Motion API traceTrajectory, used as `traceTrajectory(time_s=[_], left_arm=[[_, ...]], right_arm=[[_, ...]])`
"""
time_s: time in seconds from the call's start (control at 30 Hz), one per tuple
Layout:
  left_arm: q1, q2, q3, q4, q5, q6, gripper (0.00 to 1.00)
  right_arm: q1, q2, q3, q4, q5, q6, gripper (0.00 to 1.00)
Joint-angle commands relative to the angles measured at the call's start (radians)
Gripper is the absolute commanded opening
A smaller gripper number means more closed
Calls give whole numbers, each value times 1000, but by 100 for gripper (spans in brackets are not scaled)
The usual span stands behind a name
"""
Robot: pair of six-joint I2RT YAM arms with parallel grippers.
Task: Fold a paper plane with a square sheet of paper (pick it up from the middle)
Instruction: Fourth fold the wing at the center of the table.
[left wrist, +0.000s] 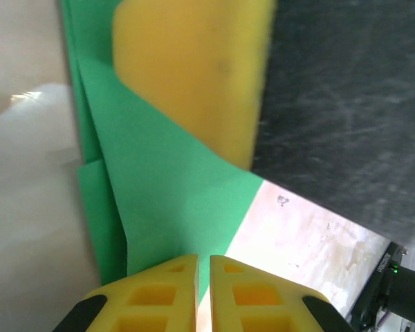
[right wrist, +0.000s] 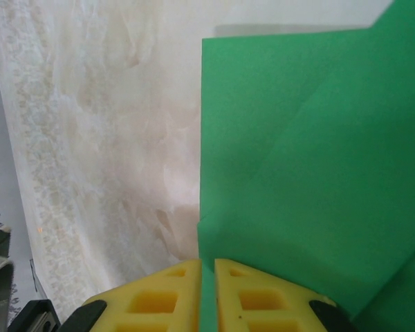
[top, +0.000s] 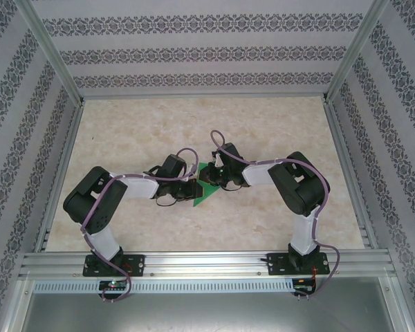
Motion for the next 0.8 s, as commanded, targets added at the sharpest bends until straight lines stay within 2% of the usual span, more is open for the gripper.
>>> traceTrajectory(time_s=[0.0,0.17,0.37,0.5,0.6,0.77], left_arm=[[-10,13,-10,20,-40,21,12],[-11,23,-97,11,-73,26,6],[-11,30,-139,-13,-106,25,1],[-11,32,-132,-20,-101,35,0],[-12,35,-124,-24,-89,41,0],[-10,40,-109,-39,-89,51,0]], right_arm=[[9,55,-29,-65,60,-8,14],[-5,8,-32,-31,37,2,15],[-52,-154,-46,-24,39,-14,17],[-74,-230,-55,-53,30,-53,13],[-55,-219,-48,-78,9,-65,7],[1,-158,-45,-45,7,-44,5]])
